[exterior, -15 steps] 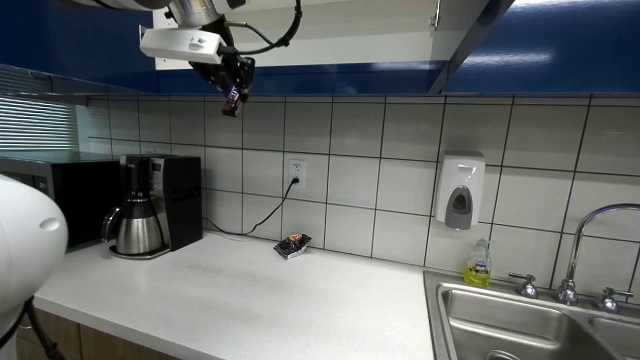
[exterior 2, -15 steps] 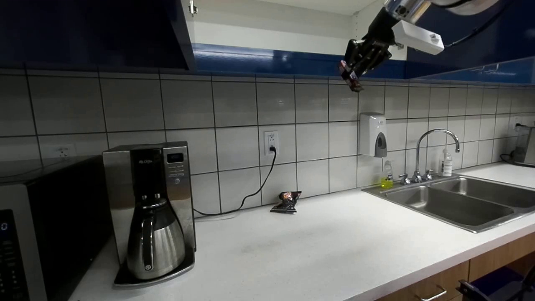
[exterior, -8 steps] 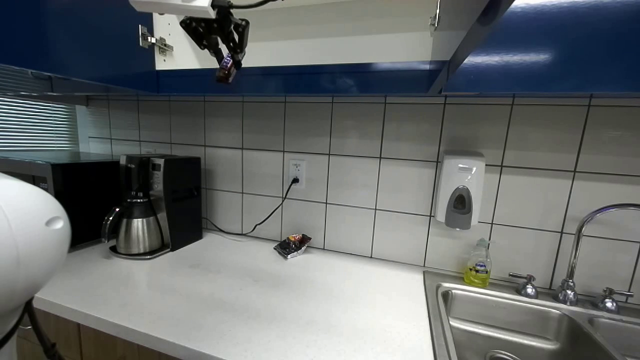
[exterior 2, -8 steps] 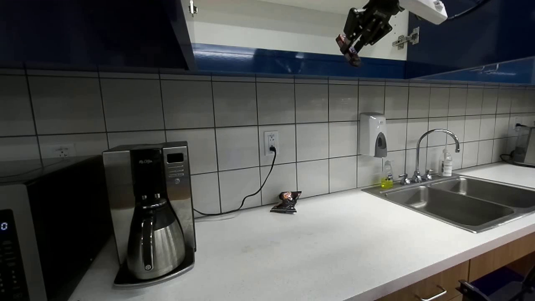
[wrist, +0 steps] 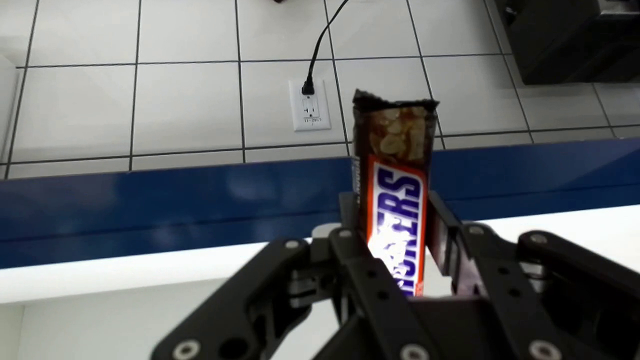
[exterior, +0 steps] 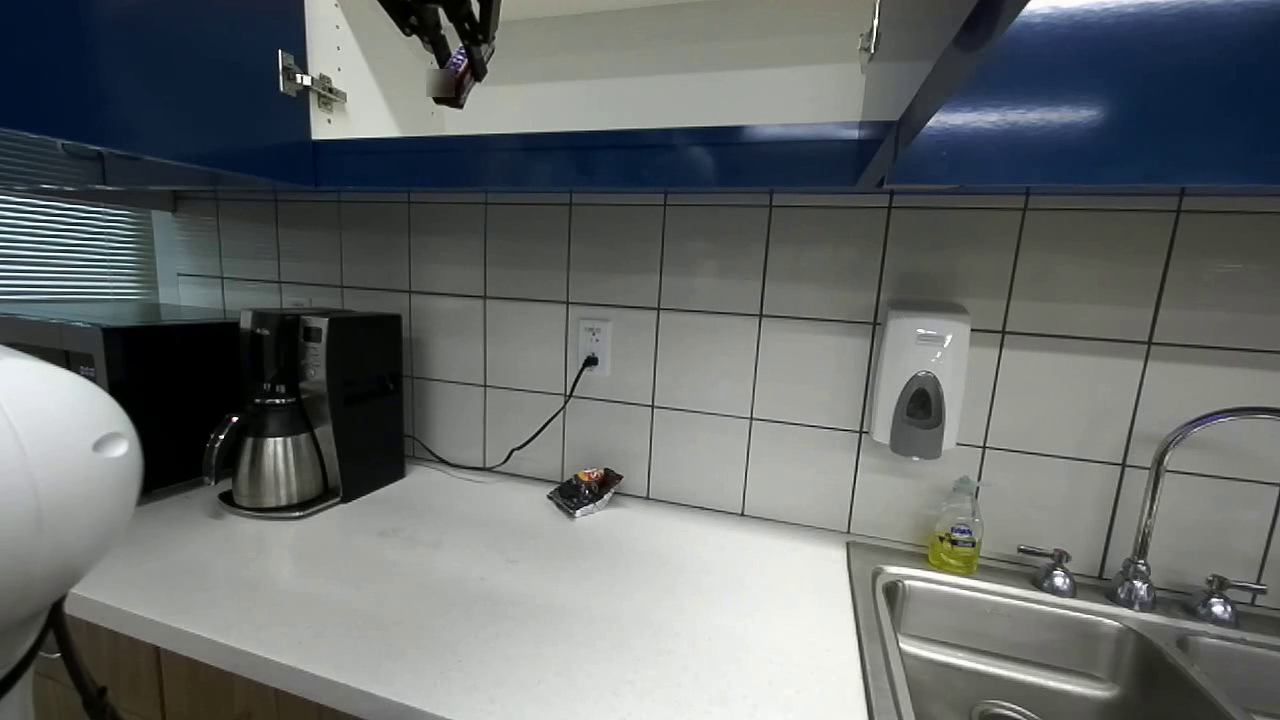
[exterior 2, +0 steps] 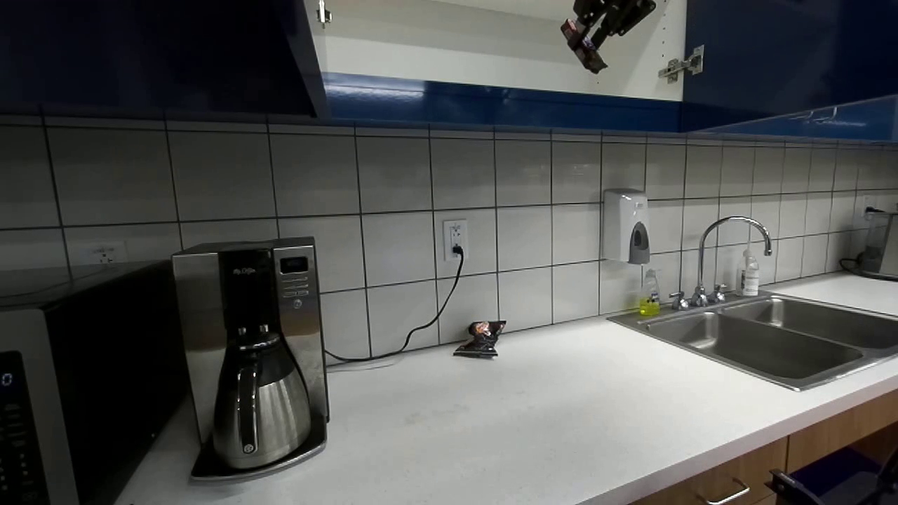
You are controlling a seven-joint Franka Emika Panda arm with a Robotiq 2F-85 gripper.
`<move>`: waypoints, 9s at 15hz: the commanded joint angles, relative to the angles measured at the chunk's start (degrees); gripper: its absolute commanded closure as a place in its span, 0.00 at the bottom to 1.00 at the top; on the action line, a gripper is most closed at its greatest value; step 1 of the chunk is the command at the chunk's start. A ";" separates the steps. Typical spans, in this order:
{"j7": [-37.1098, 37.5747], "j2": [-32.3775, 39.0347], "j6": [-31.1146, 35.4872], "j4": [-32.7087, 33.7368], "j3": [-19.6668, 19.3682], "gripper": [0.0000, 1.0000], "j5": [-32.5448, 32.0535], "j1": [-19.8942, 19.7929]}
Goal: Put the packet closest to you in the top cabinet
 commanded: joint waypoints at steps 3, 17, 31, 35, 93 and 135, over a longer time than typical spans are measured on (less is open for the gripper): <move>2.88 8.87 -3.76 11.93 0.96 0.89 0.91 -1.60; 6.44 30.92 -6.19 33.78 2.19 0.89 0.16 -2.76; 8.36 42.77 -11.62 46.72 2.30 0.89 -0.33 -3.28; 8.62 44.14 -13.36 49.13 2.25 0.89 -0.49 -3.37; 5.13 21.51 -2.83 21.18 0.69 0.00 0.78 -3.48; -7.19 12.18 0.02 -23.08 -0.18 0.00 0.48 -1.52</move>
